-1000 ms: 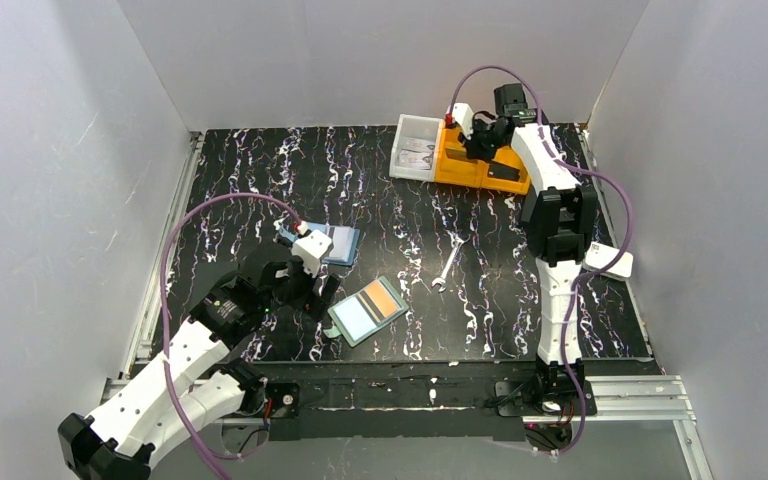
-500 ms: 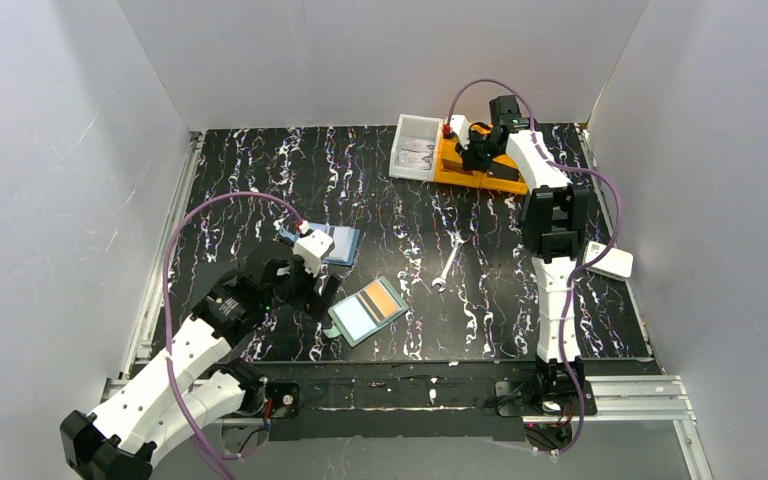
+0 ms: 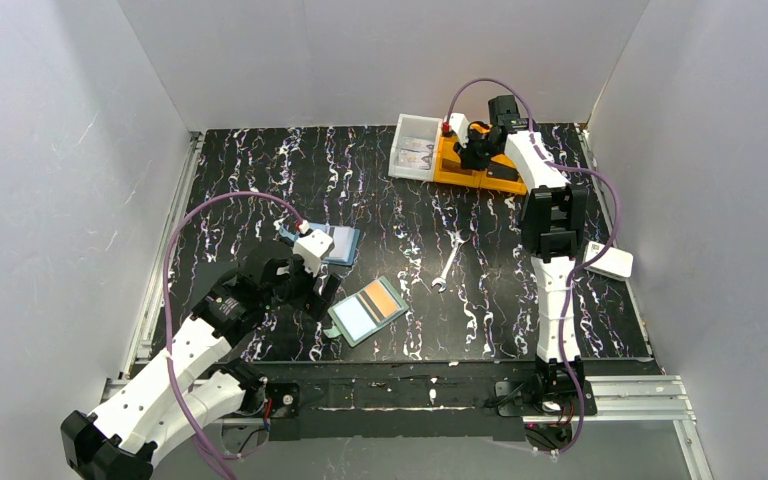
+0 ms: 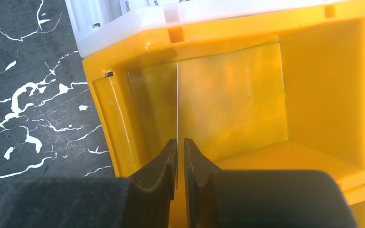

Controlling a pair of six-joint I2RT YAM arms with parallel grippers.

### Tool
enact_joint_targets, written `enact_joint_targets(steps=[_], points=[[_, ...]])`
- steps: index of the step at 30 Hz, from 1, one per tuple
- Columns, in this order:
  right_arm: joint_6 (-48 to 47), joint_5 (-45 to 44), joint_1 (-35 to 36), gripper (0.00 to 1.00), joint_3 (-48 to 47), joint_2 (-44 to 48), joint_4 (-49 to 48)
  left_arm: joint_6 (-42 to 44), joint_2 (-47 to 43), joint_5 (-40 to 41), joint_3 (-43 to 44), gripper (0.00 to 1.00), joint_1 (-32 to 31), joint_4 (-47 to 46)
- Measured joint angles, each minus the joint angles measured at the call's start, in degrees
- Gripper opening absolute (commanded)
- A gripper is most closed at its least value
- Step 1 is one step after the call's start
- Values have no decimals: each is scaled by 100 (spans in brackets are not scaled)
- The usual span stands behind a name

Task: Take the credit cards out of the card holder
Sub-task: Place the credit card in the storage box.

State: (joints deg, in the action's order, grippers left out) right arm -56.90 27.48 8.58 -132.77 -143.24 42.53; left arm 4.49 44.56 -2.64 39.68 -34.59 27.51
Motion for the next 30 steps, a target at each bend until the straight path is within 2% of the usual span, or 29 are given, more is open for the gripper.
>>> enact_joint_targets(steps=[11, 16, 30], points=[[306, -170, 0, 28, 0, -24, -274, 0, 0, -45, 0, 98, 4, -1], [542, -347, 0, 35, 0, -24, -497, 0, 0, -80, 0, 98, 35, -2], [1081, -677, 0, 40, 67, 100, -849, -15, -32, -145, 0, 98, 109, -22]])
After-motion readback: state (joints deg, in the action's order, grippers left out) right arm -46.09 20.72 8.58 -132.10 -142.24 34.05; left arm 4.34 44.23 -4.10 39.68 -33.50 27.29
